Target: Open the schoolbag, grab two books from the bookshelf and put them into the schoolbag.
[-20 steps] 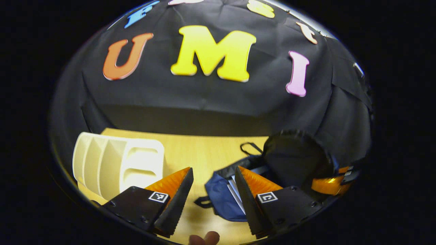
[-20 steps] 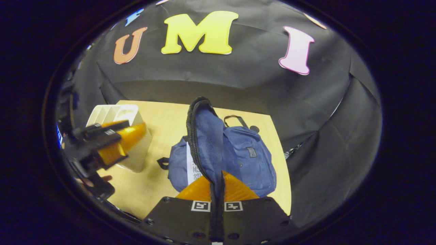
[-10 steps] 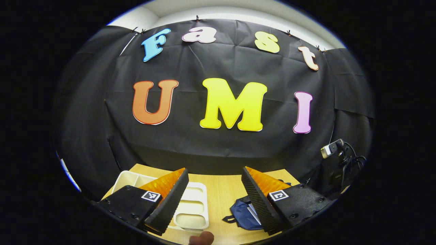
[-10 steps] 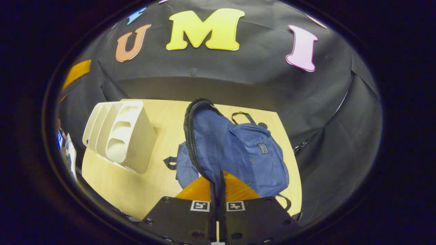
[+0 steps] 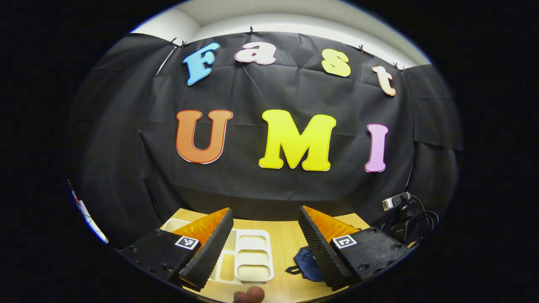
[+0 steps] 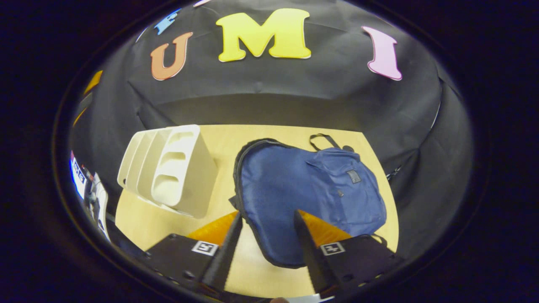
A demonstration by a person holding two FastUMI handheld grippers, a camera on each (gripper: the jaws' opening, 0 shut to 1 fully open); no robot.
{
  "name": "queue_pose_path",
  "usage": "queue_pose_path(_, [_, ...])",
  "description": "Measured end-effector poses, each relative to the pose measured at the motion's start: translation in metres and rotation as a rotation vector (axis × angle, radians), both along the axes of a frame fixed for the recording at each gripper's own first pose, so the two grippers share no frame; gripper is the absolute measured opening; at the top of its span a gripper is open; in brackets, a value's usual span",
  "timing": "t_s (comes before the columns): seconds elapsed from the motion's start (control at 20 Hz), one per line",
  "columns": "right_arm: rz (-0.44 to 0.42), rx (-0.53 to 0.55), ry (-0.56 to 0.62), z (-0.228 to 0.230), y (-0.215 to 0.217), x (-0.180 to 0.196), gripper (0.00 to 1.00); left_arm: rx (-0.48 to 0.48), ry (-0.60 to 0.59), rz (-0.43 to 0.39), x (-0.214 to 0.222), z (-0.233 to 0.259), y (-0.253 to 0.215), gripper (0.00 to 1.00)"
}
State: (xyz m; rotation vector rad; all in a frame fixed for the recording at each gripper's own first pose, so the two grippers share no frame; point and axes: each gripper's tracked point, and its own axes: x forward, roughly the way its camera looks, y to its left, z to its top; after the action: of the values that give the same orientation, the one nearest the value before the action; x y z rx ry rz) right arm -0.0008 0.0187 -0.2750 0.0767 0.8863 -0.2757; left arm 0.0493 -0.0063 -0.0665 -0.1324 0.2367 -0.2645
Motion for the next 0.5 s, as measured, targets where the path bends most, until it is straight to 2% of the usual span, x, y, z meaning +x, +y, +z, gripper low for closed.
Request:
queue_pose_path(0.1, [0.005,0.043,-0.047,0.006,0.014,0.004,0.93,0.009,-0.011,0.011,-0.001,0.003,0.007,0.99])
queue_pose_path(0.2, [-0.009,0.063,-0.099,0.018,0.021,0.009,0.98,0.018,-0.019,0.018,-0.003,0.005,0.012,0.99])
queue_pose_path(0.25, [-0.013,0.061,-0.126,0.025,0.023,0.011,0.98,0.022,-0.023,0.025,-0.004,0.007,0.016,0.95])
queue_pose_path(0.3, [-0.019,0.050,-0.155,0.035,0.024,0.014,0.97,0.027,-0.023,0.034,-0.005,0.008,0.019,0.99])
queue_pose_path(0.5, [-0.067,-0.053,-0.343,0.100,0.020,0.025,0.97,0.038,-0.048,0.049,-0.006,0.023,0.030,0.99])
